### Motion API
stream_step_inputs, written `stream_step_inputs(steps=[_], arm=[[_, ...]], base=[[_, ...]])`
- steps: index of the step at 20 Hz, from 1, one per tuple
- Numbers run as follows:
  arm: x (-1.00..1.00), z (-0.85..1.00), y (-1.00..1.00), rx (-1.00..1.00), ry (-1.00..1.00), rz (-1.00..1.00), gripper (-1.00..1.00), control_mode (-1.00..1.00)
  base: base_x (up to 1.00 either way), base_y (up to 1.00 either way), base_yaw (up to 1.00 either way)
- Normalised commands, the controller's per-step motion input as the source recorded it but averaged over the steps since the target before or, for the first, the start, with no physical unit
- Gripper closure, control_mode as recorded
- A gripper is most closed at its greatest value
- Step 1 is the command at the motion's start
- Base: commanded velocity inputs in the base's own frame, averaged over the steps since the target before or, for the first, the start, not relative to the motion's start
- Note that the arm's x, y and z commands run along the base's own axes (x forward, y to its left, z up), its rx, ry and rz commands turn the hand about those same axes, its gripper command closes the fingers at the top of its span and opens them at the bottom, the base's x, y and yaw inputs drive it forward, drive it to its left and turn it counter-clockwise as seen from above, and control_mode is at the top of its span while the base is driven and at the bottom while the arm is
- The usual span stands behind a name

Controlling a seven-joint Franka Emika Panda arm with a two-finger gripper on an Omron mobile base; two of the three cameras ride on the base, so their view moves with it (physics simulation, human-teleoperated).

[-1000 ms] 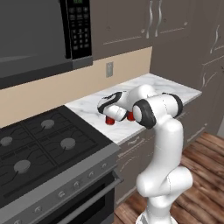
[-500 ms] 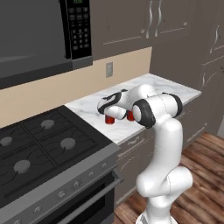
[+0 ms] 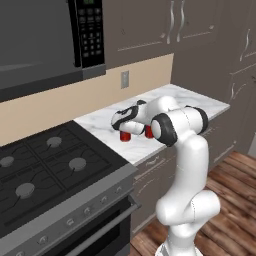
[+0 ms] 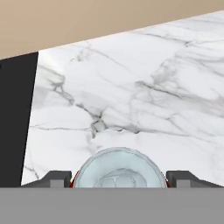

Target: Four empty soda cans are scattered around the kitchen. Gather all the cans and cluster them next to the stove for recycling.

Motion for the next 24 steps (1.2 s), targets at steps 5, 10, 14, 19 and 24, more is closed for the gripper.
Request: stream_step_inputs(steps=[5,10,14,19,24], arm=[[-0.34,-0.28,0.0,0.0,-0.06,0.0,1.0,-1.0],[-0.34,-0.22,0.0,0.0,-0.09,0.0,1.0,-1.0],[-0.22,-0.17,0.0,0.0,-0.09,0.0,1.0,-1.0],[-0.16,-0.15,0.0,0.0,-0.11,0.0,1.0,-1.0],[-0.16,-0.17,0.0,0.0,-0.11,0.0,1.0,-1.0]], base=[[0.0,0.0,0.0],[0.0,0.0,0.0],[0.0,0.0,0.0],[0.0,0.0,0.0],[0.0,0.0,0.0]])
